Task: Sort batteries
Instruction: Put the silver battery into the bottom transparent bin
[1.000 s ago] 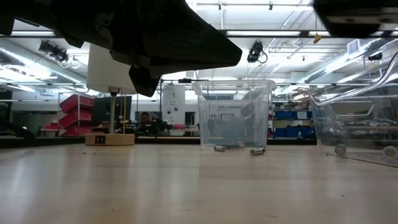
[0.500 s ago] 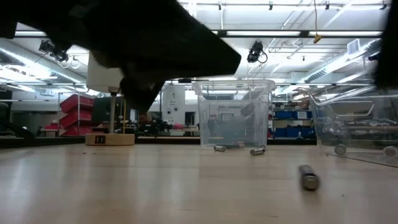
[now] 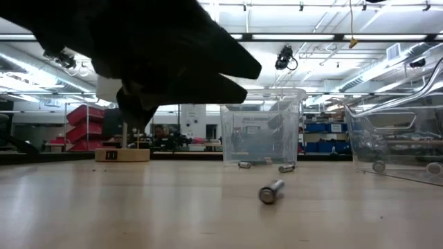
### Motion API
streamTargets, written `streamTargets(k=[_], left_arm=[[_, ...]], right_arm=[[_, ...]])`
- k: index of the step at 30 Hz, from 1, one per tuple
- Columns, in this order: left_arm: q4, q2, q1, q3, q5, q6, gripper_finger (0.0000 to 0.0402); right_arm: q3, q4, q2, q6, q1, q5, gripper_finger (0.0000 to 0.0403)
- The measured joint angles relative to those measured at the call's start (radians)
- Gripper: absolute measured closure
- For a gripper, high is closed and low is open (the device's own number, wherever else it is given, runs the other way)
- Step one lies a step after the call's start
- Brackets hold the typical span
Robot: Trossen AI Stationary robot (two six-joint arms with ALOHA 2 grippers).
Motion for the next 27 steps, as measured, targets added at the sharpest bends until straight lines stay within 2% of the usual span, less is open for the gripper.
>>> streamTargets(k=[6,9,14,20,27], left_arm=[[-0.159,0.031,-0.020,0.041,-0.072,0.072,0.0247],[-0.145,0.038,-0.036,0.043,-0.130,0.119,0.0247],[-0.077,0.077,-0.067,0.043,-0.142,0.232,0.0247],[-0.074,0.117,-0.064,0.043,-0.216,0.141,0.0247],[-0.099,0.141,-0.055,0.041,-0.213,0.105,0.0247]], right_arm=[[0.000,-0.160,-0.006,0.140,0.047,0.080,0.0403],[0.000,-0.237,-0.016,0.246,0.082,0.125,0.0403],[0.000,-0.305,-0.031,0.391,0.137,0.159,0.0403],[0.000,-0.329,-0.035,0.485,0.179,0.190,0.0403],[0.000,-0.340,-0.035,0.515,0.189,0.219,0.0403]])
